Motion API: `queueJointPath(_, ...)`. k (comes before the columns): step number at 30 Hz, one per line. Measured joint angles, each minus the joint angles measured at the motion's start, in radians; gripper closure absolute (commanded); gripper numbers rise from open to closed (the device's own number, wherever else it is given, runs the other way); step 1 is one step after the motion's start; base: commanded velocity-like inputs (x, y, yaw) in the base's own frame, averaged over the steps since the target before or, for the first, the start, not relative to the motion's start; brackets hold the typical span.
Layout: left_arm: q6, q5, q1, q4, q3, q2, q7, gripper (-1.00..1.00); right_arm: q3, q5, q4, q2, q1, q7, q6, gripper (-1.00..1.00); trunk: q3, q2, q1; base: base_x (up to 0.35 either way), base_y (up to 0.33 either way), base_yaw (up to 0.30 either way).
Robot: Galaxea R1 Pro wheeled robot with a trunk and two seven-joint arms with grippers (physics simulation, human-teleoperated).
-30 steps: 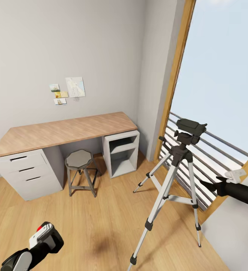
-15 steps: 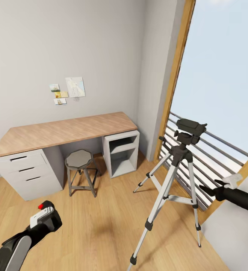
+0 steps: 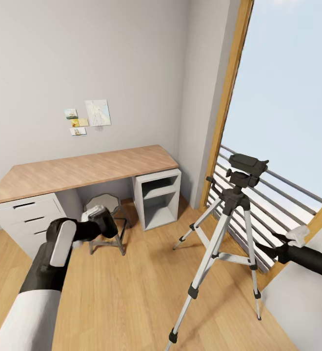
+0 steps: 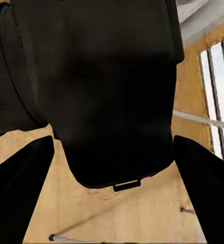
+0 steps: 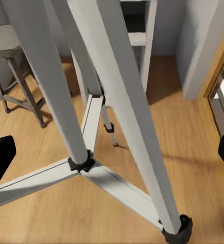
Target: Attach the digital camera to the camera tripod in the bedroom.
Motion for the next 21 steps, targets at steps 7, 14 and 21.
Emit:
queueJointPath(7,0.001,0.458,-0.606,0.51,-0.03,-0.166,0.561,1.0,-0.001,0.066,-0.001,0.009,-0.001,0.012,-0.012,-1.0,0.0,0.0,0.0,0.0,0.0,0.0)
queueJointPath(14,-0.054,0.812,-0.9,0.661,-0.103,-0.18,0.809,1.0,-0.007,0.07,0.0,0.008,-0.002,0.015,-0.011,-1.0,0.0,0.0,0.0,0.0,0.0,0.0)
queueJointPath(21,-0.088,1.021,-1.07,0.721,-0.224,-0.181,0.777,1.0,-0.007,0.069,-0.006,0.015,-0.004,0.013,-0.004,-1.0,0.0,0.0,0.0,0.0,0.0,-0.011)
